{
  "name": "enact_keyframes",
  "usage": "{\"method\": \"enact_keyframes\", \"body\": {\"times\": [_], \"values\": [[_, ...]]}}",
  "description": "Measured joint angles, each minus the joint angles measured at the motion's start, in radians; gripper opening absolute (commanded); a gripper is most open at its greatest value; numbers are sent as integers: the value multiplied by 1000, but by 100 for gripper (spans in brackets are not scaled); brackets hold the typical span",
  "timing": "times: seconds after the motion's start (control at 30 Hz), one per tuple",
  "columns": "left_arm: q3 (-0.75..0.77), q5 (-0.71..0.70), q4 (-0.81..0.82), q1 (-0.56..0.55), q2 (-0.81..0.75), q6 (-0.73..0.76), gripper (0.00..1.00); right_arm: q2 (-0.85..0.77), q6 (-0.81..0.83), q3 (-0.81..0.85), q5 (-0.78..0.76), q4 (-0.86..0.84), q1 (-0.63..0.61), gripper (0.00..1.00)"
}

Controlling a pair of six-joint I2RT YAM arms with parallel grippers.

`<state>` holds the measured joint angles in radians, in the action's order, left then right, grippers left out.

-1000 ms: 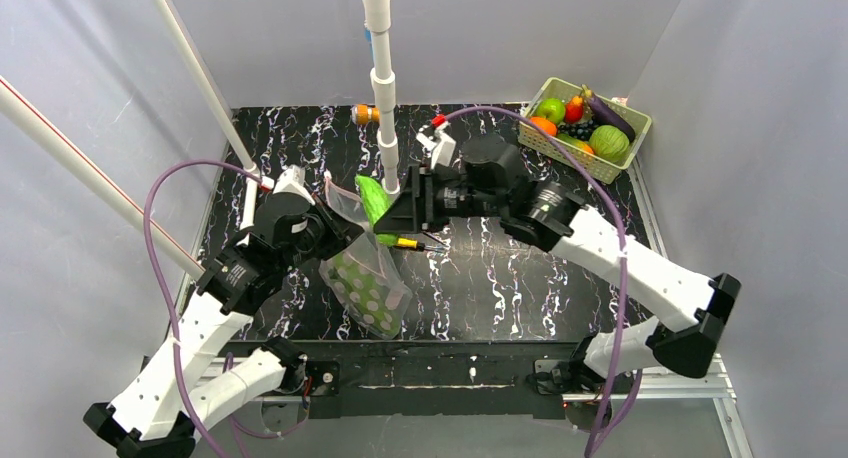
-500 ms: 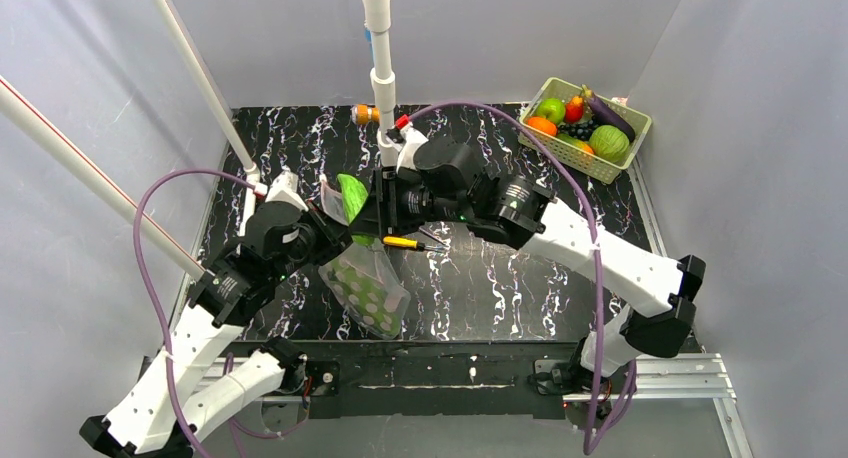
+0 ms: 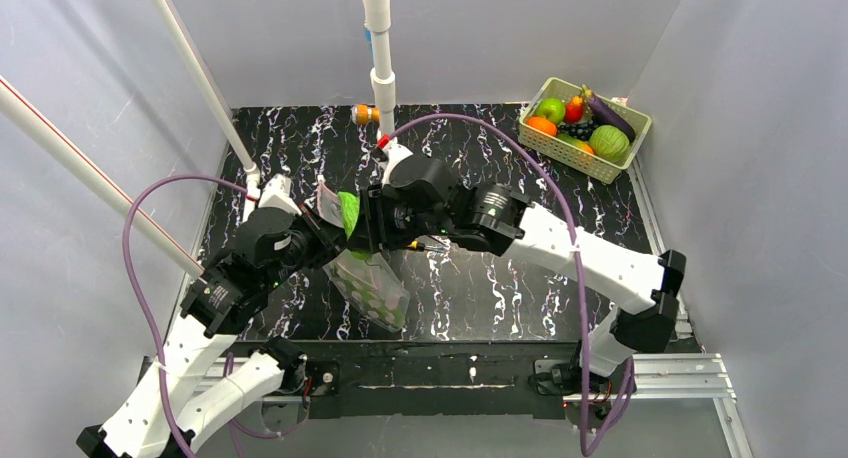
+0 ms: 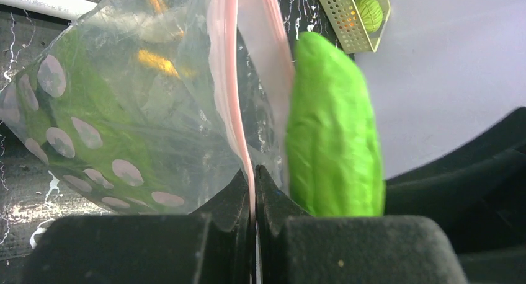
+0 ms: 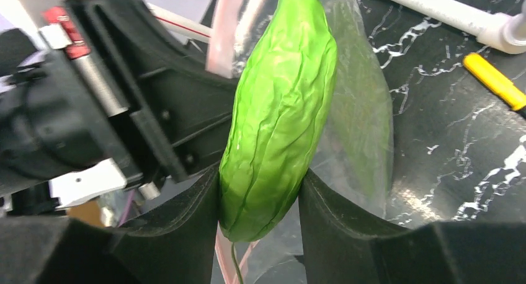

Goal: Place the food in the zip-top bag and seal the zipper
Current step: Place the fake vegetable in the zipper food storage bag.

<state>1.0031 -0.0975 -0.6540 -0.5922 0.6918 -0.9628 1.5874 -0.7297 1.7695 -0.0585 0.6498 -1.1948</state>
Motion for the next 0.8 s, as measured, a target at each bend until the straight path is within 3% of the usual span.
{"method": "enact_keyframes", "body": {"times": [0.13,0.27,0.5,0.57,0.67,0.8], "values": [[0,0,0,0,2,-2,0,42,36,30,-32,48,-5,30],[0,-2,6,0,21,0,0,31,87,37,-50,89,-5,26],[1,-7,43,0,105,61,0,4,172,196,15,242,-5,30],[5,1,65,0,134,95,0,-27,162,189,61,244,-5,32],[14,19,92,0,166,133,0,-62,119,156,128,238,-1,23],[14,38,120,0,164,145,0,-50,19,150,221,243,31,22]]}}
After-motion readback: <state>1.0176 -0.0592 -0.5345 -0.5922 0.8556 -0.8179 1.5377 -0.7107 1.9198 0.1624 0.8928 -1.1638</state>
